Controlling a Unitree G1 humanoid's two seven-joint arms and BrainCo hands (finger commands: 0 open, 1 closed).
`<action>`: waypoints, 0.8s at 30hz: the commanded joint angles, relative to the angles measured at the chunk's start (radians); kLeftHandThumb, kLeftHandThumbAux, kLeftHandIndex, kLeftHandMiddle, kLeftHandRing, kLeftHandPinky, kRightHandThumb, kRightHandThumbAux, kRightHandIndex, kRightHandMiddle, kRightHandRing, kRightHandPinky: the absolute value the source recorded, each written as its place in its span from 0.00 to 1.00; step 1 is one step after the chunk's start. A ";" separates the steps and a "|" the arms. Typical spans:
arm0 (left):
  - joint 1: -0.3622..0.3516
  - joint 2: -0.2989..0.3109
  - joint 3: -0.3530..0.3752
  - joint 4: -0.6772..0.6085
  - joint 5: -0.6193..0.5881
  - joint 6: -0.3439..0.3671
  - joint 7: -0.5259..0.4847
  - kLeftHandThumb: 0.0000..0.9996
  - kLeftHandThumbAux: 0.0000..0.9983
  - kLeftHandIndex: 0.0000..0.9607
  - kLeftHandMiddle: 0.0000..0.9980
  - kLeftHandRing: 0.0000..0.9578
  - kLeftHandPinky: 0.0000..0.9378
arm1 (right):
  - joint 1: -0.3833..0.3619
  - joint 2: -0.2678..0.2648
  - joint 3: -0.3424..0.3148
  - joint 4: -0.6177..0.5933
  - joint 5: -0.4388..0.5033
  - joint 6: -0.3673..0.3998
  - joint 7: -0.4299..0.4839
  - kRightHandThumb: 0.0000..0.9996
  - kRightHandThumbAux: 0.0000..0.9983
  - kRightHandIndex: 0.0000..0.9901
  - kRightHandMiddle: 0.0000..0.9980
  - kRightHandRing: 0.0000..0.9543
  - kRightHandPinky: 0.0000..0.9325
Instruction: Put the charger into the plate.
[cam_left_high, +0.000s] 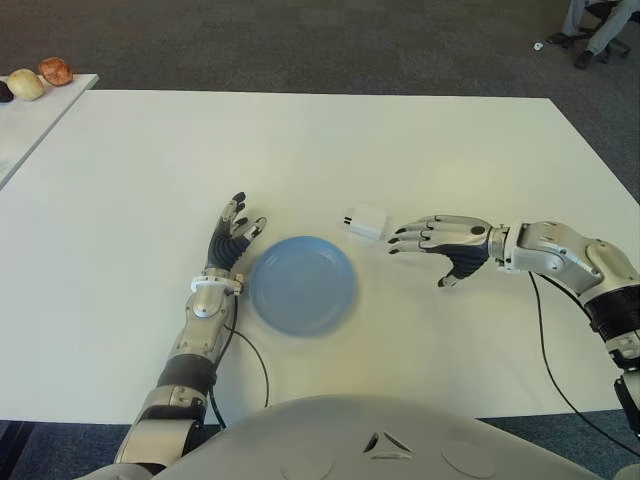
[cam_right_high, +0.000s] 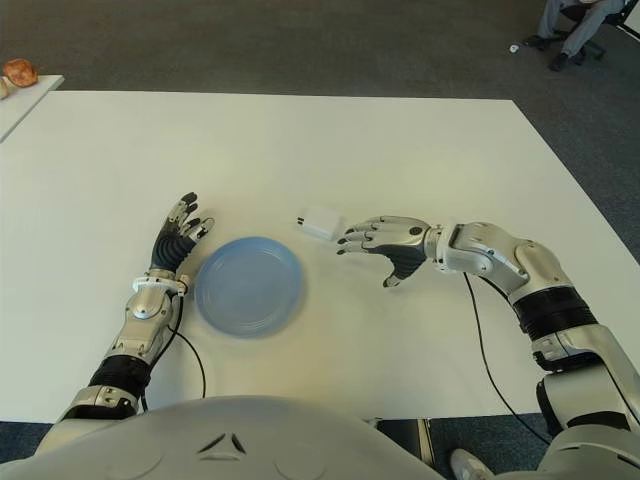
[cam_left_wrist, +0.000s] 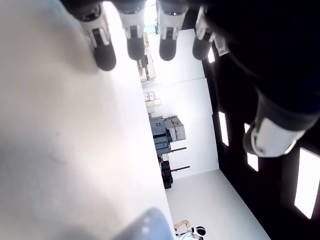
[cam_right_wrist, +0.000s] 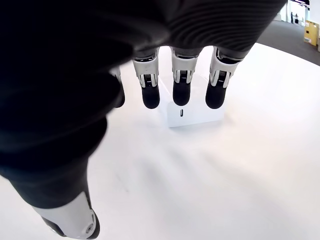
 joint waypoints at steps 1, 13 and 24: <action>0.059 -0.007 -0.017 0.086 0.010 0.070 -0.025 0.00 0.55 0.05 0.05 0.02 0.00 | 0.008 0.001 -0.010 -0.014 0.030 0.021 0.033 0.00 0.79 0.03 0.07 0.05 0.06; 0.046 -0.002 -0.023 0.126 0.025 0.038 -0.015 0.00 0.55 0.04 0.05 0.03 0.01 | 0.025 0.121 -0.086 -0.049 0.040 0.079 -0.108 0.03 0.65 0.00 0.04 0.02 0.01; 0.035 -0.001 -0.022 0.153 0.034 0.015 -0.008 0.00 0.59 0.03 0.04 0.03 0.00 | 0.032 0.276 -0.106 -0.002 -0.087 0.164 -0.415 0.17 0.46 0.00 0.00 0.00 0.01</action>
